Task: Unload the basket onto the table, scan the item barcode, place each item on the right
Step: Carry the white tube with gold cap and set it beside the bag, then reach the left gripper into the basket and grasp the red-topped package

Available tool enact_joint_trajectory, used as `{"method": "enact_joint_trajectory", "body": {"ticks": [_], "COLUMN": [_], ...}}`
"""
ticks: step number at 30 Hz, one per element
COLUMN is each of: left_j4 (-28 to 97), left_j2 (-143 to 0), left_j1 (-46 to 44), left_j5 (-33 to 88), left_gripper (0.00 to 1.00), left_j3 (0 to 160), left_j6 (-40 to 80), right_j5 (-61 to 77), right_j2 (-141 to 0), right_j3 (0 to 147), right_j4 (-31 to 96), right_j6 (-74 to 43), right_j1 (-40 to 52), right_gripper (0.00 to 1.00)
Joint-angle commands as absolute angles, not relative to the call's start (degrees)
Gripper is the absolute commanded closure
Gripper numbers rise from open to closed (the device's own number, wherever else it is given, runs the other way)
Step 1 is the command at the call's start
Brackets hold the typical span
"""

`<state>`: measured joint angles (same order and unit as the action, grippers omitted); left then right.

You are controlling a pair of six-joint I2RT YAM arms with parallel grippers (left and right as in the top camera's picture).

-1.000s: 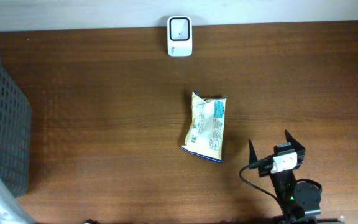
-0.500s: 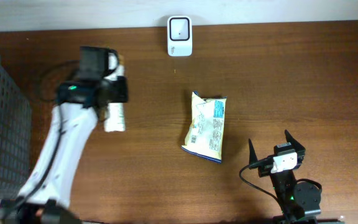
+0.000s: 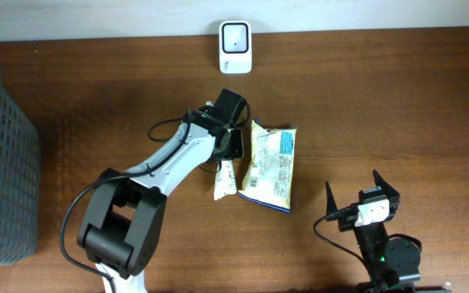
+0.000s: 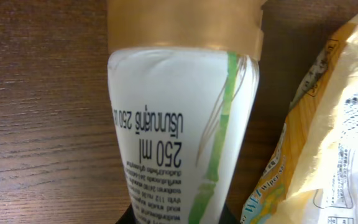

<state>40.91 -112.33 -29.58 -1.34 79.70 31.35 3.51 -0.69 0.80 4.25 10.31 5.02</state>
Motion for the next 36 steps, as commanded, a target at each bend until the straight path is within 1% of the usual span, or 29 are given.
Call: {"method": "enact_joint_trajectory", "body": {"ticks": [1, 2, 4, 5, 7, 9, 12, 14, 18, 20, 21, 23, 26, 27, 28, 29, 30, 31, 36], "left_j4": [40.51, 40.49, 40.45, 40.36, 40.01, 39.86, 39.46, 39.92, 46.13, 48.12, 49.84, 50.28, 49.32, 49.15, 49.17, 49.41, 50.35, 50.68, 50.43], "left_j2": [-112.51, -112.51, -112.51, -112.51, -112.51, -112.51, -112.46, -111.96, -105.89, -103.20, -99.55, -95.88, -87.57, -85.10, -83.77, -81.41, -80.60, -81.01, -84.79], "left_j1": [-29.47, -29.47, -29.47, -29.47, -29.47, -29.47, -29.41, -28.84, -23.33, -21.02, -17.74, -14.24, -5.06, -0.80, 2.07, 10.09, 19.42, 26.33, 39.22], "left_j5": [-0.78, -0.80, -0.78, -0.75, -0.78, -0.80, -1.48, -2.74, -2.76, -2.74, -2.76, -2.76, -4.62, -8.23, -10.15, -11.86, -11.86, -11.84, -10.68], "left_gripper": [0.96, 0.91, 0.71, 0.64, 0.46, 0.43, 0.44, 0.43, 0.39, 0.39, 0.38, 0.35, 0.20, 0.14, 0.12, 0.10, 0.11, 0.13, 0.12], "left_j3": [80.29, 80.29, 80.29, 80.29, 80.29, 80.29, 80.71, 83.05, 93.32, 96.18, 99.04, 100.79, 101.84, 101.86, 101.84, 101.84, 101.84, 101.41, 99.59], "left_j6": [32.64, 32.64, 32.64, 32.64, 32.62, 32.60, 32.51, 28.84, 22.00, 19.55, 16.56, 12.71, 3.46, 3.31, 3.31, 3.27, 3.36, 3.88, 7.66], "right_j5": [4.01, 4.01, 4.01, 4.01, 4.01, 4.01, 4.01, 4.01, 4.01, 4.01, 4.01, 4.01, 4.01, 4.01, 4.01, 4.01, 4.01, 4.01, 4.01], "right_j2": [-0.43, -0.43, -0.43, -0.43, -0.43, -0.43, -0.43, -0.43, -0.43, -0.43, -0.43, -0.43, -0.43, -0.43, -0.43, -0.43, -0.43, -0.43, -0.43], "right_j3": [0.34, 0.34, 0.32, 0.34, 0.34, 0.32, 0.32, 0.32, 0.34, 0.32, 0.32, 0.32, 0.34, 0.32, 0.32, 0.32, 0.34, 0.34, 0.34], "right_j4": [4.23, 4.23, 4.23, 4.23, 4.23, 4.23, 4.23, 4.23, 4.23, 4.23, 4.23, 4.23, 4.23, 4.23, 4.23, 4.23, 4.23, 4.23, 4.23], "right_j6": [10.07, 10.07, 10.07, 10.07, 10.07, 10.07, 10.07, 10.07, 10.07, 10.07, 10.07, 10.07, 10.07, 10.07, 10.07, 10.07, 10.07, 10.07, 10.07], "right_j1": [4.80, 4.80, 4.80, 4.80, 4.80, 4.80, 4.80, 4.80, 4.80, 4.80, 4.80, 4.80, 4.80, 4.80, 4.80, 4.80, 4.80, 4.80, 4.80], "right_gripper": [0.01, 0.01, 0.01, 0.01, 0.01, 0.01, 0.01, 0.01, 0.01, 0.01, 0.01, 0.01, 0.01, 0.01, 0.01, 0.01, 0.01, 0.01, 0.01]}}
